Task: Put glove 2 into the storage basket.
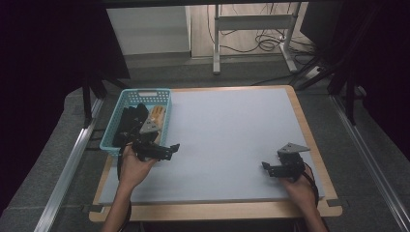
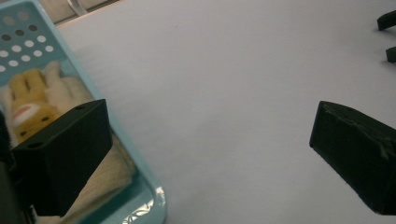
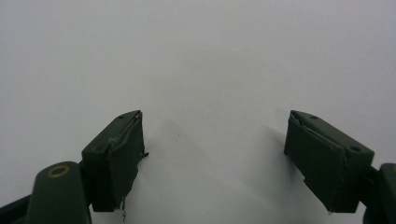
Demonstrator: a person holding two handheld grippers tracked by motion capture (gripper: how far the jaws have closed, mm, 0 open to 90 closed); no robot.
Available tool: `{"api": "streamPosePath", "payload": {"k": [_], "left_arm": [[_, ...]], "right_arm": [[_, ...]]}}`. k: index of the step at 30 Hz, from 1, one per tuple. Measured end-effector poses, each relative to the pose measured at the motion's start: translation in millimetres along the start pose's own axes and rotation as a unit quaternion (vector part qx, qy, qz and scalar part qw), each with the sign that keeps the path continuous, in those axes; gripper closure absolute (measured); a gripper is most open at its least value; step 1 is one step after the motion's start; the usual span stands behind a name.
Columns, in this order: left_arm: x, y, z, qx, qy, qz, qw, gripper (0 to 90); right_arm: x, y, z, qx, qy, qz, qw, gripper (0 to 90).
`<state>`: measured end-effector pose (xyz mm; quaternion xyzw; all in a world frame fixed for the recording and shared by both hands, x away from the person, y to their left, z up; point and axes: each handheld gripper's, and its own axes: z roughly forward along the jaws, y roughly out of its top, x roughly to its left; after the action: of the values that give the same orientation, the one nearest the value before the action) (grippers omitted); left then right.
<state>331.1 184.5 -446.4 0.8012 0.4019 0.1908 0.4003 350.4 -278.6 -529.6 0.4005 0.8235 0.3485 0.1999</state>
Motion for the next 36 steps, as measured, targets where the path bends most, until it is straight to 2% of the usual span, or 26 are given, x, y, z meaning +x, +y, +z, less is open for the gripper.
{"api": "streamPosePath", "payload": {"k": [22, 29, 36], "left_arm": [[-44.0, -3.7, 21.8, -0.016, -0.038, 0.032, 0.9986, 0.0], [-53.3, -10.4, 27.6, -0.019, -0.043, 0.040, 0.9981, 0.0], [-58.4, -20.3, 32.5, -0.021, -0.055, 0.037, 0.9976, 0.0]], "right_arm": [[0.0, 0.0, 0.0, 0.000, 0.000, 0.000, 1.0000, 19.5], [0.0, 0.0, 0.0, 0.000, 0.000, 0.000, 1.0000, 19.5], [0.0, 0.0, 0.0, 0.000, 0.000, -0.001, 1.0000, 19.5]]}}
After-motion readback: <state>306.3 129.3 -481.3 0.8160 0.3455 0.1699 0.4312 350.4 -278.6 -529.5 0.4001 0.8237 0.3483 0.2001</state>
